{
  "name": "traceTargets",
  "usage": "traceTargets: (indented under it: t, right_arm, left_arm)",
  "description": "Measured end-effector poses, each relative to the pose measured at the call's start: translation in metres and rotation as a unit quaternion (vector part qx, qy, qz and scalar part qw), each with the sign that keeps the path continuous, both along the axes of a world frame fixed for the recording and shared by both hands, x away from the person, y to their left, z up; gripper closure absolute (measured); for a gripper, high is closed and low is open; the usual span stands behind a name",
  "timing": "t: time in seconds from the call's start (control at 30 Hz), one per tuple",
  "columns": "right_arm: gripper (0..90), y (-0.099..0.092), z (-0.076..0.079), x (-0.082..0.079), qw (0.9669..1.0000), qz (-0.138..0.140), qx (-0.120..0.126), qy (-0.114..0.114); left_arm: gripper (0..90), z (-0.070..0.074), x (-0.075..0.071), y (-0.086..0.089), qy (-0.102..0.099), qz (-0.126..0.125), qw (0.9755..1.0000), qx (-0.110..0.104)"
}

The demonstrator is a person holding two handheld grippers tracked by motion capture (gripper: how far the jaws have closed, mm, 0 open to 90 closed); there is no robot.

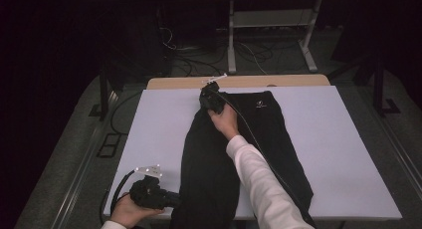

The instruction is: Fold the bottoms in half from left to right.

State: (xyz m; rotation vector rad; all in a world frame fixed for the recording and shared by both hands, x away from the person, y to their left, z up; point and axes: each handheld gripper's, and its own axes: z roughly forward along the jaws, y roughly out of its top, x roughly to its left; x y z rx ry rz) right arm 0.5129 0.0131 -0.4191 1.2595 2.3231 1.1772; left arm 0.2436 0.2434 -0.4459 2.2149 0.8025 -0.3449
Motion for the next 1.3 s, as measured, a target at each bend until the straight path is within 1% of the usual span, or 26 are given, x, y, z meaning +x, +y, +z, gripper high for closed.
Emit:
traceTargets:
  t: [0.07,0.17,0.27,0.4,0.47,0.5,0.63,0.73,0.87,0.97,1.13,1.2,1.3]
  right_arm:
    - [87.1,-0.001,0.0,0.0,1.0,-0.001,0.001,-0.001]
    - [87.1,-0.001,0.001,0.0,1.0,-0.002,0.001,-0.002]
    - [87.1,0.0,0.001,-0.001,1.0,-0.001,0.001,-0.001]
    - [87.1,0.0,0.001,-0.002,1.0,0.001,0.001,-0.001]
    - [87.1,-0.001,0.001,-0.002,1.0,0.002,0.001,-0.002]
    - [87.1,-0.002,0.001,-0.002,1.0,0.002,0.0,-0.003]
    - [87.1,-0.004,0.002,-0.002,1.0,0.001,0.001,-0.003]
    - [87.1,-0.005,0.003,-0.002,1.0,0.001,0.002,-0.002]
    - [87.1,-0.006,0.005,-0.002,1.0,0.001,0.0,-0.004]
    - [87.1,-0.008,0.007,-0.002,1.0,0.001,0.001,-0.006]
    - [87.1,-0.012,0.013,-0.002,0.9999,0.001,0.003,-0.01]
    - [87.1,-0.013,0.014,-0.002,0.9999,0.001,0.0,-0.011]
    - [87.1,-0.016,0.017,-0.002,0.9999,0.0,0.002,-0.014]
  left_arm:
    - [71.9,0.0,0.001,-0.003,0.003,-0.005,1.0,0.004]
    - [75.8,0.001,0.001,-0.007,0.002,-0.014,0.9998,0.011]
    - [87.0,0.0,0.002,-0.011,-0.001,-0.021,0.9996,0.02]
    - [89.0,0.001,0.002,-0.011,0.003,-0.017,0.9996,0.023]
    - [89.3,0.003,0.001,-0.01,-0.006,-0.01,0.9994,0.032]
    - [89.3,0.004,0.001,-0.009,-0.01,-0.007,0.9995,0.031]
    - [89.4,0.008,0.0,-0.004,-0.016,0.0,0.9998,0.006]
    - [89.5,0.011,-0.002,-0.004,-0.02,-0.005,0.9998,0.0]
    - [89.5,0.018,-0.003,-0.007,-0.027,-0.005,0.9994,-0.019]
    - [89.4,0.024,-0.003,-0.01,-0.033,-0.01,0.9991,-0.025]
    - [89.4,0.031,-0.003,-0.015,-0.04,-0.016,0.9981,-0.045]
    - [89.4,0.034,-0.003,-0.018,-0.042,-0.021,0.9975,-0.052]
    - [89.5,0.037,-0.004,-0.024,-0.043,-0.032,0.997,-0.056]
